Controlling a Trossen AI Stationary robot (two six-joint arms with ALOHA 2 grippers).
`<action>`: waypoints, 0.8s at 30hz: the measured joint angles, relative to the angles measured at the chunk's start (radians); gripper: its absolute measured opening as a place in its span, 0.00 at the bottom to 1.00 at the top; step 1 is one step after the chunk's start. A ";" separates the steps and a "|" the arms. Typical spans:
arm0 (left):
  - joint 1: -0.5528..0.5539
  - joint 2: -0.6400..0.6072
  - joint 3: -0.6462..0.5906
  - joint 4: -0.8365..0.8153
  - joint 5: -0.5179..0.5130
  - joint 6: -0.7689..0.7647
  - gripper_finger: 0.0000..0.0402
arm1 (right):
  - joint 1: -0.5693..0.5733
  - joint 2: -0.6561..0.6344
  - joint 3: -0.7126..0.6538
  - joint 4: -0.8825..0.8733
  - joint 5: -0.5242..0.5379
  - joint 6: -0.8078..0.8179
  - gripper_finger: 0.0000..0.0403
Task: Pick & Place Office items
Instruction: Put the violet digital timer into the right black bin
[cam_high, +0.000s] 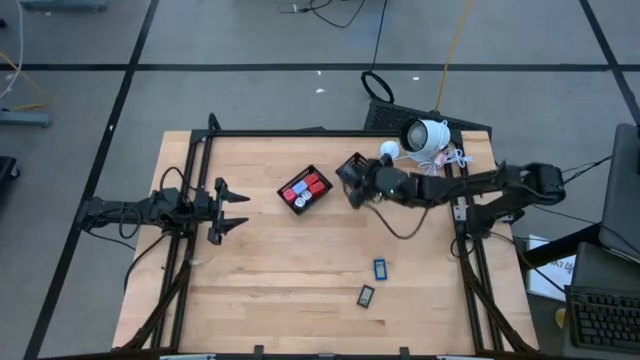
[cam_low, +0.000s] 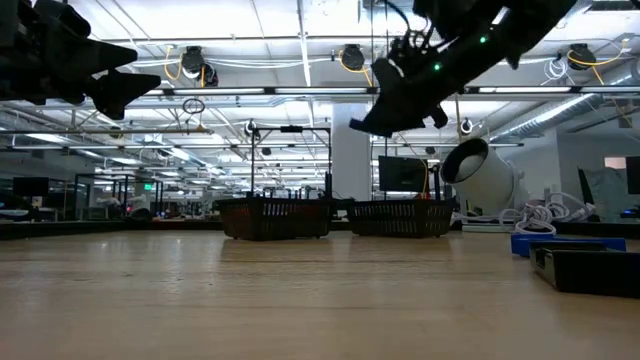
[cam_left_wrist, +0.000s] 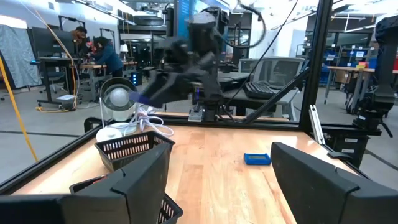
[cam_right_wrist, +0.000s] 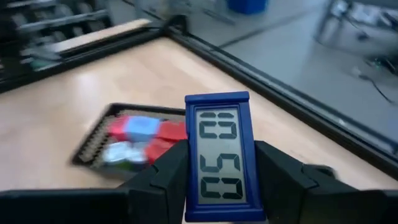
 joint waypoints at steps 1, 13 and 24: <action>0.000 0.000 0.000 0.000 0.000 0.000 0.71 | -0.020 0.000 0.000 -0.012 0.000 0.020 0.36; 0.000 0.000 0.000 0.000 0.000 0.000 0.66 | -0.115 0.082 -0.030 -0.075 -0.060 0.151 0.36; 0.000 0.000 0.000 0.000 0.000 0.000 0.64 | -0.128 0.214 -0.031 -0.020 -0.055 0.153 0.36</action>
